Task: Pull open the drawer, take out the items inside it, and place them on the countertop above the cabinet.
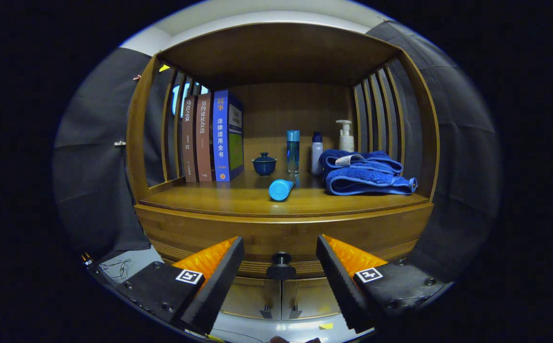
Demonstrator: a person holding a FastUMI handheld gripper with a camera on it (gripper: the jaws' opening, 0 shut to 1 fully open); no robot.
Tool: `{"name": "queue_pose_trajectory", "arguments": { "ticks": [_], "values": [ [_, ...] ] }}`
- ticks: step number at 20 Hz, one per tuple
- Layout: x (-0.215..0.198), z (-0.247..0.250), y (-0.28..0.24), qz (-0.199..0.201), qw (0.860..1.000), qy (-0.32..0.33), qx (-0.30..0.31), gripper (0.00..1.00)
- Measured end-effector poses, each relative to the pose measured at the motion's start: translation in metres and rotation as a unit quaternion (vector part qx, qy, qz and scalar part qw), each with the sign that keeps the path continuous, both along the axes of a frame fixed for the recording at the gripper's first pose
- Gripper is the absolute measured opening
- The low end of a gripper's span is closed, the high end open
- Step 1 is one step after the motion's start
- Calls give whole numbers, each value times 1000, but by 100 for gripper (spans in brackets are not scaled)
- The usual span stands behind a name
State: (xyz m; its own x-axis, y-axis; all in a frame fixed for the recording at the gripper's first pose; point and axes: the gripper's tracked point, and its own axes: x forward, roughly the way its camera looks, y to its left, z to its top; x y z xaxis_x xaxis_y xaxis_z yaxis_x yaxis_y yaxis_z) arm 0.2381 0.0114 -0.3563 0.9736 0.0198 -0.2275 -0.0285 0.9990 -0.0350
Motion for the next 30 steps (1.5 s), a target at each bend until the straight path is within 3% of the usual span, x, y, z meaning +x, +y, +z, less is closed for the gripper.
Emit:
{"name": "queue_pose_trajectory", "arguments": {
  "ticks": [15,21,30],
  "values": [
    [-100,139,27,29,999,-34,-11,100],
    [-133,195,36,41,997,-55,19,100],
    [-159,223,41,50,997,-50,7,100]
  ]
}}
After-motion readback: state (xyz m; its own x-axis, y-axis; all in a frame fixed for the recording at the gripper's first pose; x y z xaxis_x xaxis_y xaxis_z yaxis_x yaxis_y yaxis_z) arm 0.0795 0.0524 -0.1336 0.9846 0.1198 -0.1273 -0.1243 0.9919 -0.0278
